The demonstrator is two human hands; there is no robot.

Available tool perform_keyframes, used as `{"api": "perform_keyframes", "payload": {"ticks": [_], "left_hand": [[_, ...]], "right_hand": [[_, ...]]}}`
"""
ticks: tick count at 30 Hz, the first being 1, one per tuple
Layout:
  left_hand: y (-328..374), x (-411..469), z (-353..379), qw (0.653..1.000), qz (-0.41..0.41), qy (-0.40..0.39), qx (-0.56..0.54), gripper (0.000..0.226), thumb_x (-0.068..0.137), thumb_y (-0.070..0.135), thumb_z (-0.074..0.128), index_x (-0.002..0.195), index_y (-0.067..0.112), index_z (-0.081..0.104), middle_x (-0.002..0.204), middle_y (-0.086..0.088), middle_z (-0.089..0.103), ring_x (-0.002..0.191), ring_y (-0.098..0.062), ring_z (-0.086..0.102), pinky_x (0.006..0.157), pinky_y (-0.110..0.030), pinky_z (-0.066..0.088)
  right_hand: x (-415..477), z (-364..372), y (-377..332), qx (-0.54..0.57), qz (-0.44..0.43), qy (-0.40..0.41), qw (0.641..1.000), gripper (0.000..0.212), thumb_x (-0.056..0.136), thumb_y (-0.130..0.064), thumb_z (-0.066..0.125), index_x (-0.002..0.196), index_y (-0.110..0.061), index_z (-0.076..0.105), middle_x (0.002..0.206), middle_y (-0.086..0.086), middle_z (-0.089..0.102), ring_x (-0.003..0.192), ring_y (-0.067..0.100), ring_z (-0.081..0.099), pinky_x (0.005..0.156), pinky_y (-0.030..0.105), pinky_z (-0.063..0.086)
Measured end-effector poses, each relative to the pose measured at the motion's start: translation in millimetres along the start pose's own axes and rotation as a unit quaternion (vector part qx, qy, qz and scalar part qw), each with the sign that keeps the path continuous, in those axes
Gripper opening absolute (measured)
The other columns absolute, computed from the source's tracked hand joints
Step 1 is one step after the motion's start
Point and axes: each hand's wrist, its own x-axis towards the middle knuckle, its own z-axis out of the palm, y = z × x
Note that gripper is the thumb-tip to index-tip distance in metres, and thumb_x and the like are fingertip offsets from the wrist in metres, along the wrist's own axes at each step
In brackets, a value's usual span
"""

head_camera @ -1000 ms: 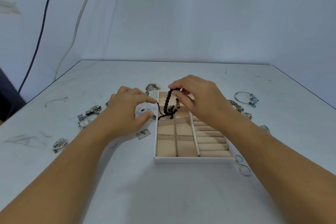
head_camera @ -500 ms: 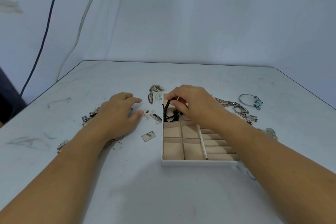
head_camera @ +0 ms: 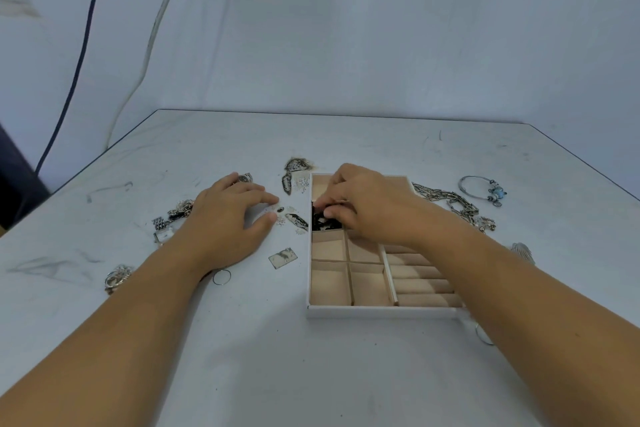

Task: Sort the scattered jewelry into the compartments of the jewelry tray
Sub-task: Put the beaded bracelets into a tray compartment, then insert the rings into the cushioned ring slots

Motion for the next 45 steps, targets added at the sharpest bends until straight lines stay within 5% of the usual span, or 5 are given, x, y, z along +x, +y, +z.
{"api": "perform_keyframes", "payload": {"ticks": [6,13,26,39,45], "left_hand": [[-3,1,1,1.0,0.002,-0.004,0.001,0.059,0.076,0.069,0.028,0.12,0.043,0.058,0.135,0.015,0.051,0.141,-0.018,0.023,0.113,-0.049,0.023],[-7,4,4,1.0,0.007,-0.005,0.003,0.056,0.077,0.069,0.03,0.119,0.044,0.058,0.134,0.017,0.051,0.141,-0.018,0.025,0.113,-0.049,0.024],[-11,5,4,1.0,0.017,-0.011,0.006,0.049,0.08,0.066,0.034,0.118,0.045,0.058,0.13,0.017,0.055,0.138,-0.016,0.033,0.113,-0.047,0.025],[104,0,-11,0.987,0.124,0.031,-0.103,0.028,0.088,0.038,0.058,0.114,0.029,0.062,0.111,0.016,0.057,0.109,-0.001,0.044,0.092,-0.007,0.028],[170,8,2,0.977,0.173,-0.035,-0.122,0.027,0.088,0.043,0.058,0.114,0.035,0.06,0.113,0.015,0.059,0.11,-0.006,0.05,0.094,-0.024,0.038]], "right_hand": [[-1,-4,9,0.039,0.054,0.051,0.996,0.018,0.086,-0.028,0.064,0.104,-0.024,0.062,0.088,-0.007,0.057,0.071,0.001,0.047,0.069,0.023,0.041],[2,8,-1,0.045,0.048,0.057,0.996,0.007,0.084,-0.02,0.067,0.089,-0.02,0.071,0.067,-0.019,0.056,0.058,-0.01,0.048,0.059,-0.003,0.033],[-22,-1,2,-0.069,-0.003,-0.059,0.996,0.036,0.099,-0.036,0.03,0.13,-0.04,0.048,0.126,-0.013,0.045,0.105,0.014,0.028,0.096,0.035,0.024],[-127,-69,102,-0.082,0.135,0.08,0.984,0.018,0.088,-0.033,0.058,0.105,-0.037,0.064,0.104,-0.012,0.057,0.096,0.007,0.047,0.077,0.022,0.03],[-158,-70,134,-0.083,0.161,0.097,0.979,0.017,0.087,-0.031,0.06,0.104,-0.033,0.066,0.103,-0.011,0.06,0.089,0.008,0.051,0.074,0.023,0.034]]}}
